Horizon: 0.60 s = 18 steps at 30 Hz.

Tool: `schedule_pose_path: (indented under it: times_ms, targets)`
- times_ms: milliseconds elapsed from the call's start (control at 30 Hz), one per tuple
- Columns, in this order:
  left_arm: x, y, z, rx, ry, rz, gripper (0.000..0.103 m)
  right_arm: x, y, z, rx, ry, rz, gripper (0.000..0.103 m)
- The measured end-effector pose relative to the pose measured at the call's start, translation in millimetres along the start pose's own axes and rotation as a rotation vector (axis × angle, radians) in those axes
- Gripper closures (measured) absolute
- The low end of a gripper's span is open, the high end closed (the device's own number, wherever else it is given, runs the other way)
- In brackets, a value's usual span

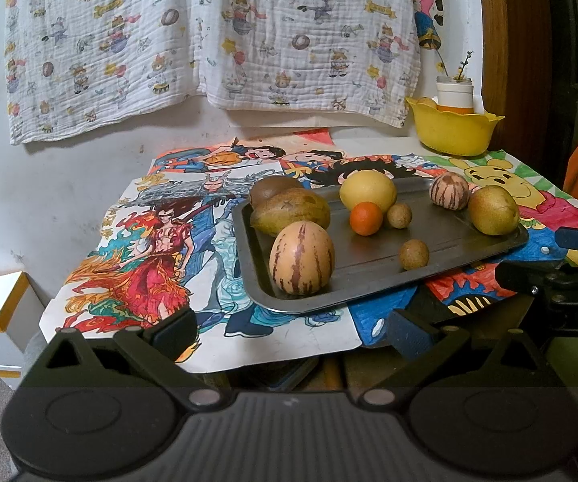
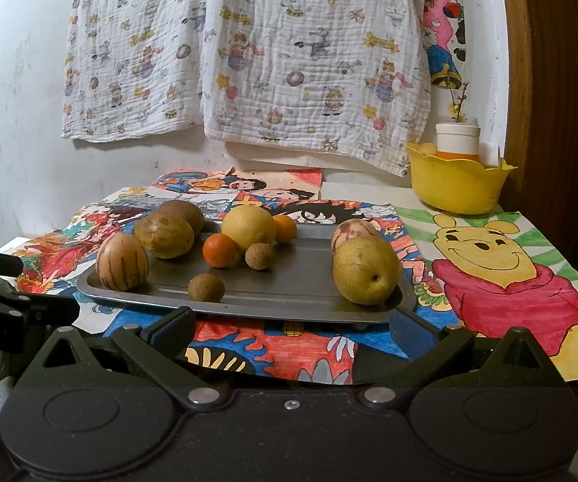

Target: Organize fruits

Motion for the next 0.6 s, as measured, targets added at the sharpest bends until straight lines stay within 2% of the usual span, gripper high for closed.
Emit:
schedule_pose_path:
  times_ms: [600]
  targets:
    - [-2.6,1.8,-1.5,0.011,0.007,0.0,0.0,-0.1,-1.2,0.2,-0.001,-0.001,0.002,0.001]
Point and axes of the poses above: each gripper's, at about its wrist camera, not at the fingertips, and x roughly the way its jaws point, y to its right, z to its underside, the point moved 3 cm from there along x, roughly the way its jaws point, and after that the axes turned 7 degrees about z, right-handed, at the moved point
